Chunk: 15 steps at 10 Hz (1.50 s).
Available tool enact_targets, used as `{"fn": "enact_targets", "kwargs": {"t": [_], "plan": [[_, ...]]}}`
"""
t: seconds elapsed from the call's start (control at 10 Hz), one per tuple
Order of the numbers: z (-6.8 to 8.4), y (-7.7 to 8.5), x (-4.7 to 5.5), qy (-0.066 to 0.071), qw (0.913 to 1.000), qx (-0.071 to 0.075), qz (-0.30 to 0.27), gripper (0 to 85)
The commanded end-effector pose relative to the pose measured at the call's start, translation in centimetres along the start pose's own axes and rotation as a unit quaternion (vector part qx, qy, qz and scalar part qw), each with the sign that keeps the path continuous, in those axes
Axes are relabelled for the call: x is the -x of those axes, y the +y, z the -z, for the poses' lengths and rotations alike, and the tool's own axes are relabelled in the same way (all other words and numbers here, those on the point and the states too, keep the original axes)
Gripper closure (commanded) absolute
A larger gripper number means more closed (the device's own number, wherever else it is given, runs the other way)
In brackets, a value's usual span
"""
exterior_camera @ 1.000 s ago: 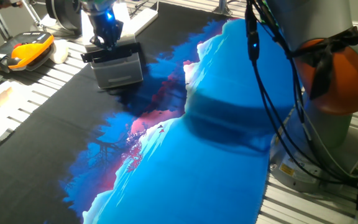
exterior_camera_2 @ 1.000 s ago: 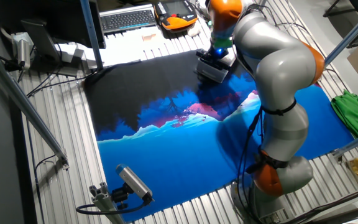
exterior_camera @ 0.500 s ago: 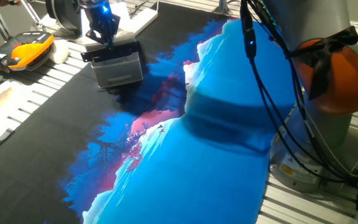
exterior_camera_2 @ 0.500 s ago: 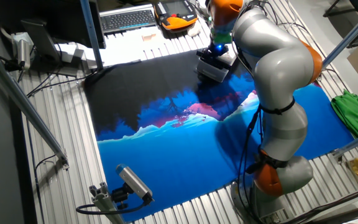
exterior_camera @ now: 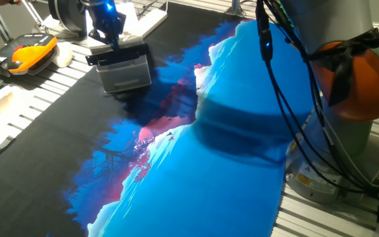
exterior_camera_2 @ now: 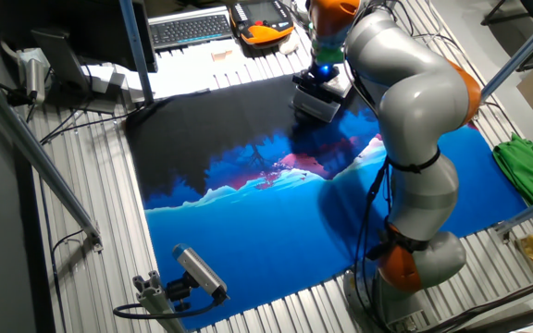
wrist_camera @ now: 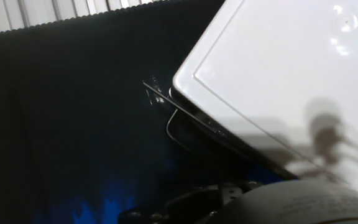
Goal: Use the gripper to push and close the drawer
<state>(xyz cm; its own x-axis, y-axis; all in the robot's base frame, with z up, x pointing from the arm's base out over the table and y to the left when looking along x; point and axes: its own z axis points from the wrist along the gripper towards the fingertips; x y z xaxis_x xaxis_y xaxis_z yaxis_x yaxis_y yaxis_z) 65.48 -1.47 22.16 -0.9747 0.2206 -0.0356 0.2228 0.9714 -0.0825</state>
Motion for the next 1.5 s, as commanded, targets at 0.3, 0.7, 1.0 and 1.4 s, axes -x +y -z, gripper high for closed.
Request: {"fn": "enact_targets", "kwargs": {"t": [0.3, 0.7, 1.0, 1.4], "plan": [[0.9, 0.6, -0.5, 0.005, 0.9998, 0.011, -0.014, 85.0], [1.2, 0.4, -0.7, 0.005, 0.9996, 0.021, -0.020, 85.0], [1.8, 0.2, -1.2, 0.010, 0.9996, 0.017, -0.021, 85.0], [4.5, -2.6, -1.3, 0.015, 0.9997, 0.019, -0.006, 85.0]]}}
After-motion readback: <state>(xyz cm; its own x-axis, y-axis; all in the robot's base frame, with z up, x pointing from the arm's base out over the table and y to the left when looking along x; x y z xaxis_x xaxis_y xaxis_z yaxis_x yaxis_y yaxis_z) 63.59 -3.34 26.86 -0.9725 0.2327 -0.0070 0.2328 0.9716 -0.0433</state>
